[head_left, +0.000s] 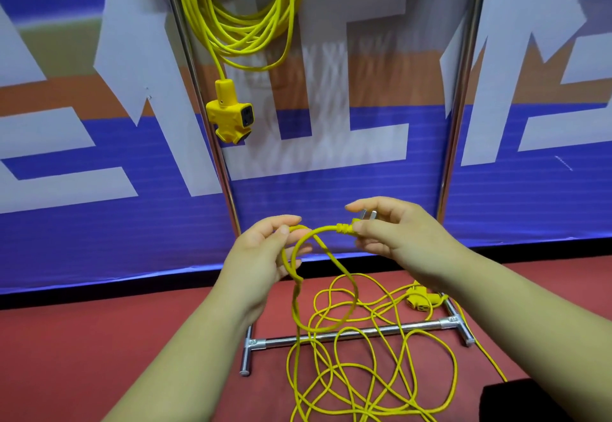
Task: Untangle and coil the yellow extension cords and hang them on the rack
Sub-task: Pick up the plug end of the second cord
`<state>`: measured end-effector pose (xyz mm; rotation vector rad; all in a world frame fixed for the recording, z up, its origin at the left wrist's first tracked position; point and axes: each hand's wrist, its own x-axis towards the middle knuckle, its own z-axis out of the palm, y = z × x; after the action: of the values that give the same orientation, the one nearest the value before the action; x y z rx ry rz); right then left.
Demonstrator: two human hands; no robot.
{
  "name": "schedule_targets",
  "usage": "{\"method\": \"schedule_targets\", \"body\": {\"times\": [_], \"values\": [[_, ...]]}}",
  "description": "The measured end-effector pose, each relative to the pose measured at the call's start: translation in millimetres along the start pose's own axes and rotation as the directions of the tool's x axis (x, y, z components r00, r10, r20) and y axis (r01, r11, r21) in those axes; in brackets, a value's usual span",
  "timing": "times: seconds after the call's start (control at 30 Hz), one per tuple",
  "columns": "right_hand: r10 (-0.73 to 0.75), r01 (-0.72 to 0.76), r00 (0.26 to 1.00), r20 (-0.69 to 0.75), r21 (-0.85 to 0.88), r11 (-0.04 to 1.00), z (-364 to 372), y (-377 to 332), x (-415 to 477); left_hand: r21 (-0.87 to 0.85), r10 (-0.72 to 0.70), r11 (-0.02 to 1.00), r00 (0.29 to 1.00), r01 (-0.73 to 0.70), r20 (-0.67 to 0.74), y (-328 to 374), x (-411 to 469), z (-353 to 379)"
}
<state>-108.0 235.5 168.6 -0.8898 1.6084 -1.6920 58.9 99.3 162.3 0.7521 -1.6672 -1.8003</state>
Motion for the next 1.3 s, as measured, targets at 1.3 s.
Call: {"method": "schedule_targets", "body": {"times": [1.3], "values": [[-0.044,0.041,0.993,-0.108,-0.033,0.999,-8,6,10,0.195,-0.125,0.975,0.988,0.105,0.093,1,1,-14]]}}
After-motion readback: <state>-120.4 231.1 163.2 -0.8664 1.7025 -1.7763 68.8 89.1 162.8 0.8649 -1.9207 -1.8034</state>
